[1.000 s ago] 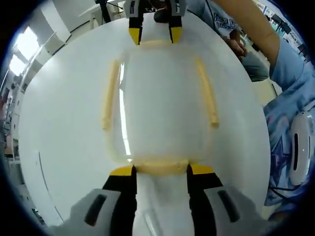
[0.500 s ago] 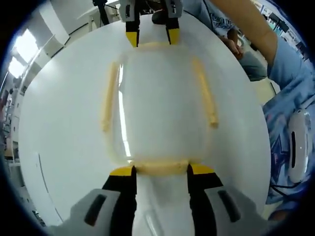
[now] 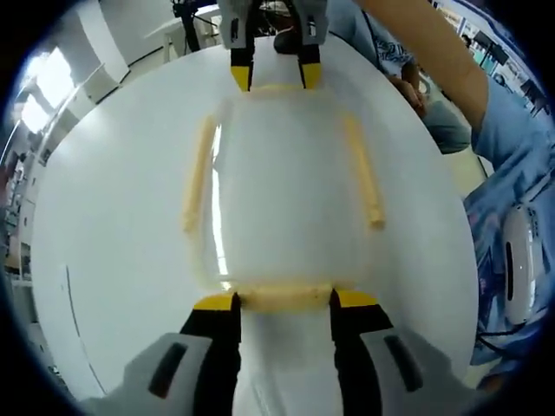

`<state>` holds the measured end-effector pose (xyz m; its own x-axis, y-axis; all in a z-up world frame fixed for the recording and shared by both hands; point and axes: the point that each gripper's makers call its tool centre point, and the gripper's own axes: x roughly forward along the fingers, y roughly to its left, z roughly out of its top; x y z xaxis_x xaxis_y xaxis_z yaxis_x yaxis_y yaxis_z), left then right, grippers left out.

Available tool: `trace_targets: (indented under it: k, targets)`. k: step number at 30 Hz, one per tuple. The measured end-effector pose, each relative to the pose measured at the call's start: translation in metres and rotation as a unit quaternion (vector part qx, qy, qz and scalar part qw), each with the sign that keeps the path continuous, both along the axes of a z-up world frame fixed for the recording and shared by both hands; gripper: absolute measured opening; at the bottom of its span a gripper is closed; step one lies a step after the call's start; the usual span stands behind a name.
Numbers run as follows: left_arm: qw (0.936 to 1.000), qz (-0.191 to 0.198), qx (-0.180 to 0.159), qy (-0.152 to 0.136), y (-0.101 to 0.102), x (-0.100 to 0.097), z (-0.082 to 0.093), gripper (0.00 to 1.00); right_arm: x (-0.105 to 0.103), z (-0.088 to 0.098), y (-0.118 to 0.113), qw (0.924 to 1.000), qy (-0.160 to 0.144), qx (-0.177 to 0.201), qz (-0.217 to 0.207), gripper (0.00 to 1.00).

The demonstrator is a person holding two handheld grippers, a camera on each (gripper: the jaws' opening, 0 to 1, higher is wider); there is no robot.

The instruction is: Snap each plastic latch of the storage box into its locked position after aligning the lid with the box until every specified latch is closed and the lid sits flush.

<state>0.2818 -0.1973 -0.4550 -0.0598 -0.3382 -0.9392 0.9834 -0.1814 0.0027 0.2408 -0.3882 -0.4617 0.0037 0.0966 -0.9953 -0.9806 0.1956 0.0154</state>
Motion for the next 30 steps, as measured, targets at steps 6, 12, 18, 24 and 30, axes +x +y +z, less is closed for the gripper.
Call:
trace_targets:
  k: [6, 12, 18, 24, 30]
  targets:
    - [1.0000, -0.002, -0.005, 0.001, 0.0007, 0.0014, -0.0003, 0.41, 0.0011, 0.0000, -0.0008, 0.9996, 0.005, -0.028, -0.003, 0.40]
    - [1.0000, -0.003, 0.002, 0.000, 0.0001, 0.0007, -0.0010, 0.41, 0.0009, 0.0009, -0.0025, 0.9998, 0.003, -0.019, -0.003, 0.41]
    - [0.9997, -0.012, 0.022, -0.005, -0.0001, 0.0004, -0.0017, 0.40, 0.0020, 0.0013, -0.0029, 0.9998, 0.003, -0.018, -0.002, 0.41]
    - [0.9993, -0.017, 0.032, -0.007, 0.0008, 0.0034, -0.0029, 0.40, -0.0001, 0.0009, -0.0009, 0.9996, 0.004, -0.027, -0.009, 0.41]
    - [0.9991, -0.016, 0.039, 0.003, 0.0003, 0.0038, -0.0022, 0.40, -0.0008, 0.0013, -0.0008, 0.9996, 0.003, -0.026, -0.011, 0.41]
